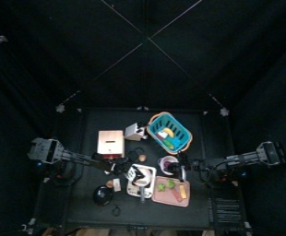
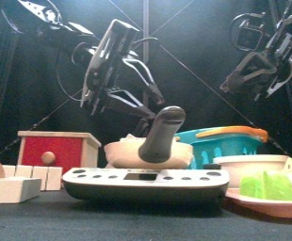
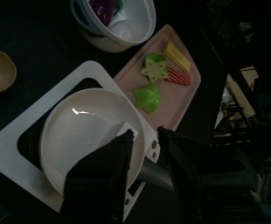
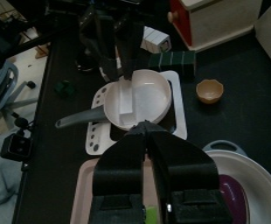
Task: Place rice in pan
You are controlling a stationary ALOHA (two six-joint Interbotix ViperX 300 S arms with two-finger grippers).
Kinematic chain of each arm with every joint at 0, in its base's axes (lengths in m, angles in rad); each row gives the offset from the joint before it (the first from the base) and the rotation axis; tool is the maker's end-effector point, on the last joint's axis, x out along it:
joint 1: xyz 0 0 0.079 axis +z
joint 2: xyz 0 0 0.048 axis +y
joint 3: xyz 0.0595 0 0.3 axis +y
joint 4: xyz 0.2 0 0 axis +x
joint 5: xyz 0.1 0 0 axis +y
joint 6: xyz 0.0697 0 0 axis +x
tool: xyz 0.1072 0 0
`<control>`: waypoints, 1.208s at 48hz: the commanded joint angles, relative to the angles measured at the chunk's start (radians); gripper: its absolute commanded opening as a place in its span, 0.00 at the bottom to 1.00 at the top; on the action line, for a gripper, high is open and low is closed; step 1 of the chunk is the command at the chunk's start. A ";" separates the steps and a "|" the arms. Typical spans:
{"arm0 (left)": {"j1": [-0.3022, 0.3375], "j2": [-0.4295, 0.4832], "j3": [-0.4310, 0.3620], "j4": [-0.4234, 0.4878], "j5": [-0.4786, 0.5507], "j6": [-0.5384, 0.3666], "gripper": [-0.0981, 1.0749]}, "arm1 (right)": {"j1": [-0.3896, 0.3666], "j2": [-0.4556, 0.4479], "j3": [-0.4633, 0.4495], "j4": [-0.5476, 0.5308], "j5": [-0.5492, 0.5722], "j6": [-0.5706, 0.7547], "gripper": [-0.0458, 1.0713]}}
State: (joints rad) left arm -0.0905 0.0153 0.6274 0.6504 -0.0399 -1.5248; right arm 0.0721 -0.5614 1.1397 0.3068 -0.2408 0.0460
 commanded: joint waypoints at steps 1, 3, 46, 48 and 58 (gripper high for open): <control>-0.012 -0.011 -0.009 0.002 -0.003 0.002 0.61 | -0.002 -0.006 -0.021 0.000 -0.005 -0.002 0.05; -0.020 -0.009 -0.008 0.002 -0.003 0.002 0.59 | 0.000 -0.005 -0.021 0.000 -0.005 -0.002 0.05; -0.071 0.055 0.017 -0.077 0.003 0.002 0.54 | -0.003 -0.005 -0.020 -0.002 -0.005 -0.002 0.05; -0.069 0.058 0.015 -0.077 0.006 0.002 0.54 | -0.003 -0.005 -0.018 -0.002 -0.005 -0.002 0.05; -0.046 0.057 0.011 -0.075 0.051 0.002 0.54 | -0.002 -0.005 -0.017 -0.003 -0.005 -0.002 0.05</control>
State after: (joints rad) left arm -0.1519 0.0828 0.6519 0.5737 -0.0031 -1.5248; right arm 0.0721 -0.5614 1.1397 0.3053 -0.2408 0.0460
